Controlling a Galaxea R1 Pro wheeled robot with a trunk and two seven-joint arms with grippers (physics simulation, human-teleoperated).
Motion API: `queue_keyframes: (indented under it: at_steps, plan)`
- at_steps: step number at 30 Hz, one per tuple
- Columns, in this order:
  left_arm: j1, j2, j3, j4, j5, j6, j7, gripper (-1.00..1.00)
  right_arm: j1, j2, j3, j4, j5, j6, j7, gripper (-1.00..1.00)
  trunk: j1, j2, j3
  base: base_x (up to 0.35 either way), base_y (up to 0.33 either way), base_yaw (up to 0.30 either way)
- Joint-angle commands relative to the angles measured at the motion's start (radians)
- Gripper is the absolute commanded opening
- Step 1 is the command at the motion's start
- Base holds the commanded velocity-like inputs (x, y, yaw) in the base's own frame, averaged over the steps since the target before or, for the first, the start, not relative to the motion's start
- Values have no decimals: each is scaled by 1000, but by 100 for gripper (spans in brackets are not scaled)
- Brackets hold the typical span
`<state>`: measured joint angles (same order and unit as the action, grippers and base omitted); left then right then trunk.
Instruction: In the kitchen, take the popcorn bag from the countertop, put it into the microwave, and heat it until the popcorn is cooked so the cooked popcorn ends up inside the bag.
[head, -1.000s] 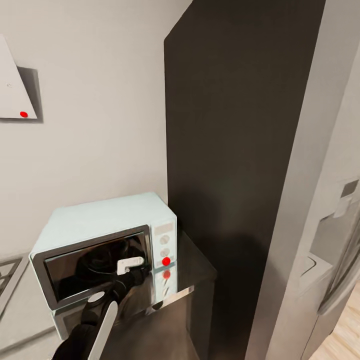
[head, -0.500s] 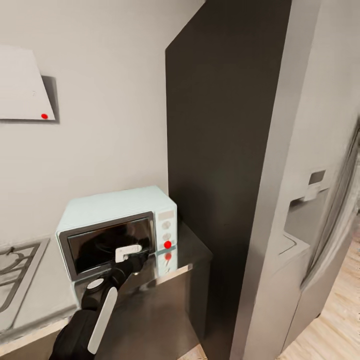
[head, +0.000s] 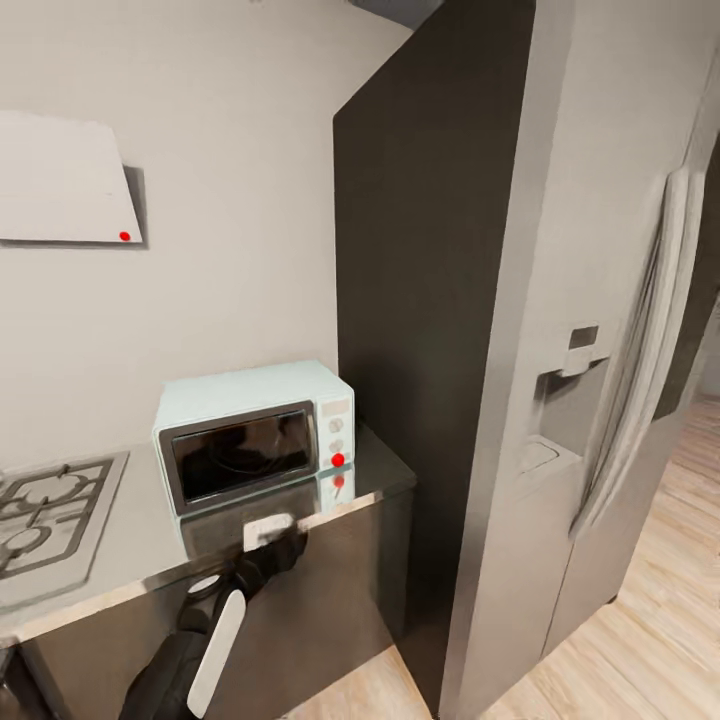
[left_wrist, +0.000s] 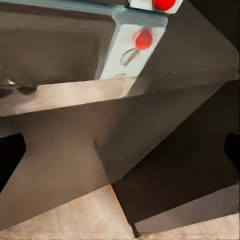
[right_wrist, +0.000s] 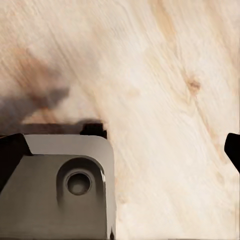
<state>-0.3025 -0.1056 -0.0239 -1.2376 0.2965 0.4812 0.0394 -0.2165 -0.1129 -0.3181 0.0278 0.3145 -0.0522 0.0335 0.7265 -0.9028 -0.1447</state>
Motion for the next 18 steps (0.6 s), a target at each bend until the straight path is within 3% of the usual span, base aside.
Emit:
queue_keyframes:
  at_steps: [1,2,4,12,13,15,17,18]
  plan:
    - [0,0,0,22,46,6,5,100,-2,-1,-9,3,39,-6,1,100,0,-1,-2,-346,0,0]
    - [2,0,-1,89,78,3,4,100,-2,-1,-10,3,67,-8,1,100,0,-1,-2,-346,0,0]
    - [3,3,-1,215,92,-4,-1,100,-2,-1,-9,2,83,-15,0,100,0,-1,-2,-347,0,0]
    - [4,6,2,759,96,-9,9,100,-2,-1,-8,-2,92,-37,0,100,0,-1,-2,-346,0,0]
    - [4,7,2,871,95,-18,8,100,-2,-1,-6,-2,93,-37,0,100,0,-1,-2,-346,0,0]
    - [4,8,2,1037,98,-105,7,100,-2,-1,-6,-2,93,-36,1,100,0,-1,-2,-340,0,0]
    - [8,9,2,1204,101,-314,8,100,-2,-1,-6,-1,93,-34,1,100,0,-1,-2,-307,0,0]
    - [6,8,2,1221,101,-348,7,100,-2,-1,-3,-1,94,-32,1,100,0,-1,-2,-281,0,0]
